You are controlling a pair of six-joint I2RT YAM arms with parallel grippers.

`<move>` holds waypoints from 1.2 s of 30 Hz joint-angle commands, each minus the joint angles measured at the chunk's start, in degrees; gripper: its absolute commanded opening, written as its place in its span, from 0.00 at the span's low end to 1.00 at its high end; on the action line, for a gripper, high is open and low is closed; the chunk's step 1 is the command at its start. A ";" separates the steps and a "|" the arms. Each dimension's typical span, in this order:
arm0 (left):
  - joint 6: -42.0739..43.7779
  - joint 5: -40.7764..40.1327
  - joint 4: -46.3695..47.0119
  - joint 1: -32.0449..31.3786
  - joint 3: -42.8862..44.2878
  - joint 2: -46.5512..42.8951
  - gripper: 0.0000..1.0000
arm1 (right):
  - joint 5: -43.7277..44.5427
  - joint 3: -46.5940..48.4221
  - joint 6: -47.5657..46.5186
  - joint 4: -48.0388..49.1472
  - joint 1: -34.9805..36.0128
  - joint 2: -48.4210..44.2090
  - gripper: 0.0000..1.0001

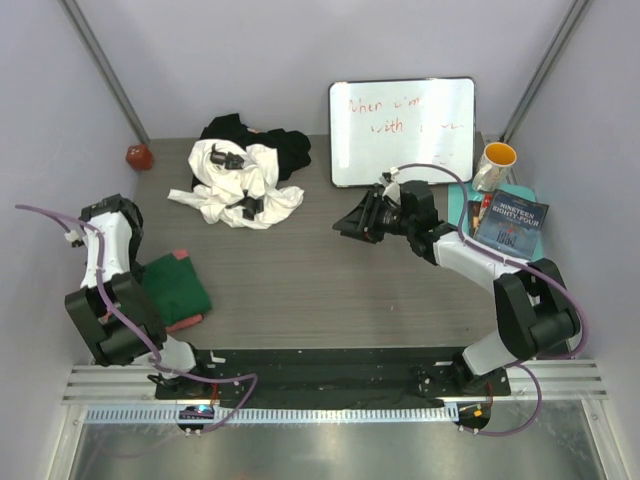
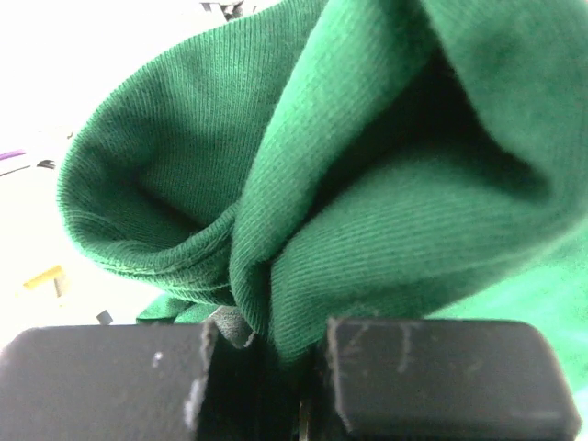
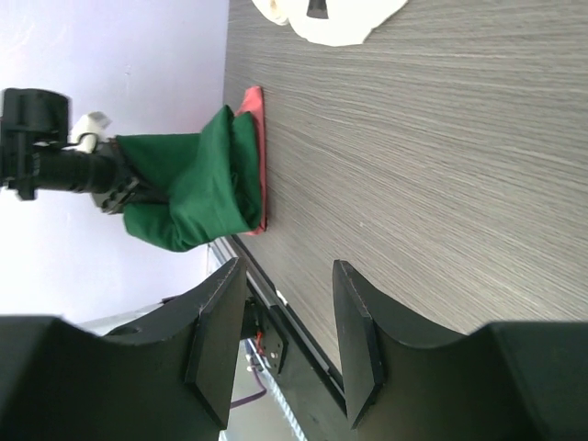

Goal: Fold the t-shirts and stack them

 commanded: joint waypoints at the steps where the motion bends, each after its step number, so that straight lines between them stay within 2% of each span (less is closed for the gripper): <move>1: -0.60 -2.71 0.35 0.91 0.69 1.60 0.05 | -2.40 3.85 1.45 3.15 -0.44 -0.13 0.48; 2: -0.60 -3.32 0.18 0.91 0.77 1.51 0.18 | -2.48 4.03 1.62 3.76 -0.44 -0.13 0.48; 3: -0.60 -3.67 0.09 1.00 0.69 1.08 0.46 | -2.66 4.03 2.15 4.20 -0.61 -0.04 0.48; 7: -0.52 -4.02 0.35 0.91 0.07 -0.41 0.49 | -3.80 3.33 2.94 5.96 -0.88 0.75 0.48; 9: -0.60 -4.72 0.35 1.00 -0.10 -1.21 0.56 | -4.50 2.62 3.55 7.10 -1.05 1.19 0.48; 17: -2.01 -5.43 -1.75 0.91 2.53 -2.79 0.56 | -5.12 0.52 4.79 9.22 -1.67 1.28 0.48; 21: -0.44 -0.79 -0.70 0.91 2.79 -3.84 0.56 | -5.21 0.07 5.14 9.57 -1.76 1.28 0.48; 28: 5.28 17.48 5.61 -2.52 7.97 -9.46 0.58 | -4.16 0.25 2.60 6.15 -1.76 0.84 0.48; 29: 5.63 23.95 6.85 -2.69 9.29 -10.43 0.58 | -3.37 0.94 1.81 5.01 -1.84 0.75 0.48; 33: 5.11 38.21 15.10 -4.53 8.16 -15.26 0.53 | -0.03 3.41 -2.41 -2.37 -1.67 0.14 0.48; 35: 4.06 37.21 15.74 -7.51 7.80 -14.66 0.51 | 0.76 4.37 -4.52 -5.80 -1.67 -0.39 0.49; 36: 4.05 36.15 15.39 -11.53 7.80 -13.79 0.51 | 1.29 4.12 -4.53 -6.16 -1.76 -0.83 0.49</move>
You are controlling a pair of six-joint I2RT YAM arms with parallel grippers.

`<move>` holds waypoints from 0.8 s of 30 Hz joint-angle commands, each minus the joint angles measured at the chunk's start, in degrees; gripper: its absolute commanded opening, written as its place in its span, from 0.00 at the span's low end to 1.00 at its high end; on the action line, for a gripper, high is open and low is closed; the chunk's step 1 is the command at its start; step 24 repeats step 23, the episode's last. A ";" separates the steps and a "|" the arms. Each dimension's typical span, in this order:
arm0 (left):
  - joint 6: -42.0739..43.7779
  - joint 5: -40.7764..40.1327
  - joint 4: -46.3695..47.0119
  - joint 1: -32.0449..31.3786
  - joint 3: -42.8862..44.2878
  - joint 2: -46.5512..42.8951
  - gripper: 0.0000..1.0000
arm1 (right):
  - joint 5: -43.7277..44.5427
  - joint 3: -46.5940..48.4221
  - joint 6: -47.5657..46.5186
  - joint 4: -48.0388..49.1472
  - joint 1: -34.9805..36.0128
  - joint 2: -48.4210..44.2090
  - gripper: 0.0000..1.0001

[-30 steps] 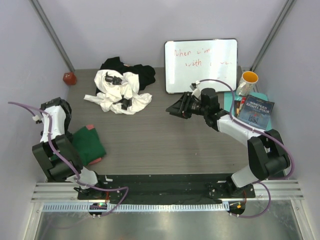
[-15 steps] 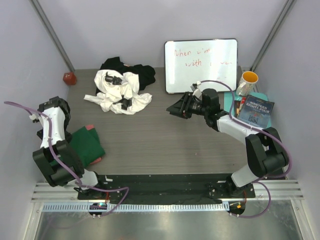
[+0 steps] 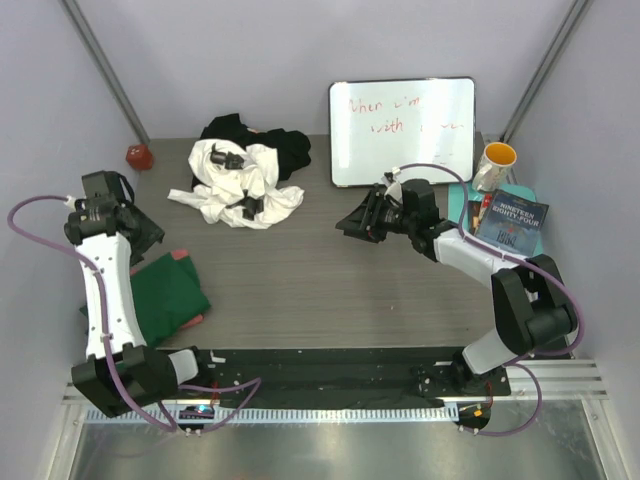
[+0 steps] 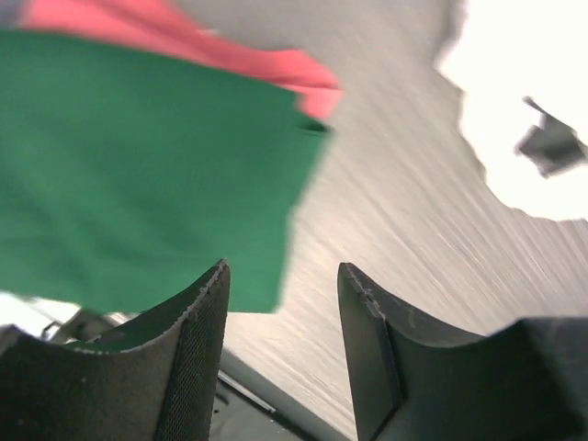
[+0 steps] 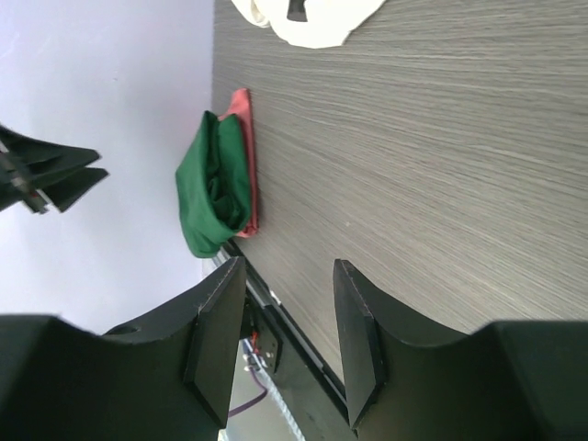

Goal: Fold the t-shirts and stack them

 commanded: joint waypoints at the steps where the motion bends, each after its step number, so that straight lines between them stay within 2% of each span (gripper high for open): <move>1: 0.05 4.51 4.54 -8.96 0.31 1.67 0.50 | 2.96 3.11 -4.31 -6.01 -0.14 -2.75 0.48; 4: -0.91 2.37 4.88 -16.78 -0.04 6.59 0.49 | 4.01 2.14 -4.49 -6.89 -0.23 -4.42 0.48; 5: -1.70 2.62 6.20 -18.98 -1.18 7.56 0.50 | 4.27 1.62 -4.57 -7.41 -0.23 -4.86 0.49; 8: -3.10 3.59 12.87 -31.26 -2.15 9.40 0.56 | 5.33 1.00 -5.88 -9.43 -0.23 -6.53 0.48; 11: -2.85 3.42 17.27 -39.00 0.04 14.48 0.57 | 7.87 0.39 -7.64 -13.20 -0.23 -8.46 0.49; 14: -1.79 4.29 17.64 -43.68 4.16 20.29 0.56 | 9.11 -1.19 -7.65 -14.45 -0.23 -10.40 0.49; 17: -1.18 4.82 18.51 -46.15 5.84 21.89 0.57 | 10.33 -2.34 -7.65 -15.24 -0.23 -11.98 0.49; 21: -0.04 8.07 21.33 -46.34 4.61 22.59 0.52 | 10.95 -3.04 -7.56 -16.03 -0.23 -12.86 0.49; 24: -0.12 7.64 21.24 -46.60 4.62 22.77 0.56 | 11.13 -3.13 -7.56 -16.38 -0.23 -13.21 0.49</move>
